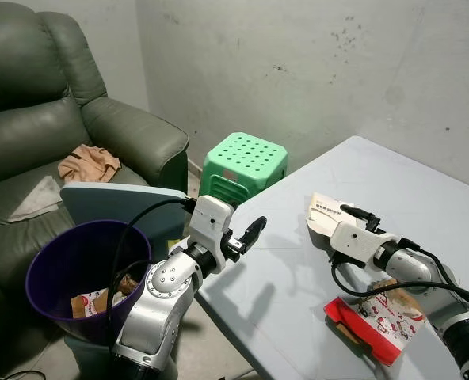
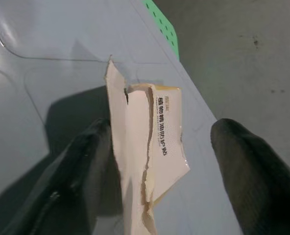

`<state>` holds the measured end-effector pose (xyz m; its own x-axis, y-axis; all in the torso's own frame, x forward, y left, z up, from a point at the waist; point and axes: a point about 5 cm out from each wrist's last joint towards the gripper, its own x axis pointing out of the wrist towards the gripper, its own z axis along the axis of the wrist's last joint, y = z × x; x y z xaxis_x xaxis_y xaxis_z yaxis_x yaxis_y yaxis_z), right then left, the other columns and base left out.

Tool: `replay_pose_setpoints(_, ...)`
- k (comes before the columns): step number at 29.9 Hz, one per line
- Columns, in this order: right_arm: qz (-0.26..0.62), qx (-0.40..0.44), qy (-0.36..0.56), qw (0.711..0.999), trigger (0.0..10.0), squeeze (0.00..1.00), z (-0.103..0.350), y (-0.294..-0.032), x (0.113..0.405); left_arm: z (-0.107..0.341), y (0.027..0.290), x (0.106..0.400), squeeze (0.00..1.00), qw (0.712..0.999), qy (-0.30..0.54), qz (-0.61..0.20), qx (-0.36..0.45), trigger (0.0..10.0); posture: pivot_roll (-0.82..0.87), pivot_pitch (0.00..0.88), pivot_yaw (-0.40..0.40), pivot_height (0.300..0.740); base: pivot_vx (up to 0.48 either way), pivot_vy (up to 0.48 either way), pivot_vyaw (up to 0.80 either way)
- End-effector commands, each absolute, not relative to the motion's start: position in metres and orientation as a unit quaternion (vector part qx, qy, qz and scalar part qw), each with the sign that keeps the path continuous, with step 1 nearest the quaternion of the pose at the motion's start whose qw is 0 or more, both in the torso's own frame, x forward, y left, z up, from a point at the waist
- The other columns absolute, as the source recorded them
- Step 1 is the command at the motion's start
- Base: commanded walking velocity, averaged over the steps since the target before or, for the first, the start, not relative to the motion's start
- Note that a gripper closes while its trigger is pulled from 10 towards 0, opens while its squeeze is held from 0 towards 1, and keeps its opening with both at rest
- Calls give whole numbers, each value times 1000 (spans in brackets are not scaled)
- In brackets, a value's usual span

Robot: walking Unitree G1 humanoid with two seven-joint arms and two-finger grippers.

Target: Picking trash to rubbish bin

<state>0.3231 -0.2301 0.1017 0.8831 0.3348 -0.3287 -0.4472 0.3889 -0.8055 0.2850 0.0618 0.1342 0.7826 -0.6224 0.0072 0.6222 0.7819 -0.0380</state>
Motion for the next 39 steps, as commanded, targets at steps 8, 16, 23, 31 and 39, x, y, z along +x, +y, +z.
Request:
replay_pose_setpoints(8,232,-513,53,825,0,0,104,-231,325,138,60,288,0,943,-2,-333,-15,10000,58,0,-73,740,0,0,0)
replay_pose_setpoints(16,235,-511,65,824,0,0,101,-231,324,139,61,289,0,943,-3,-333,-14,10000,61,0,-73,740,0,0,0)
replay_pose_setpoints(23,243,-515,71,819,0,0,99,-231,322,140,61,290,0,943,-4,-331,-12,10000,59,0,-74,740,0,0,0)
replay_pose_setpoints(31,247,-514,75,818,0,0,96,-231,320,140,62,290,0,944,-5,-330,-12,10000,59,0,-72,740,0,0,0)
replay_pose_setpoints(39,248,-512,79,819,0,0,95,-230,319,140,63,291,0,944,-6,-328,-10,10000,61,0,-70,740,0,0,0)
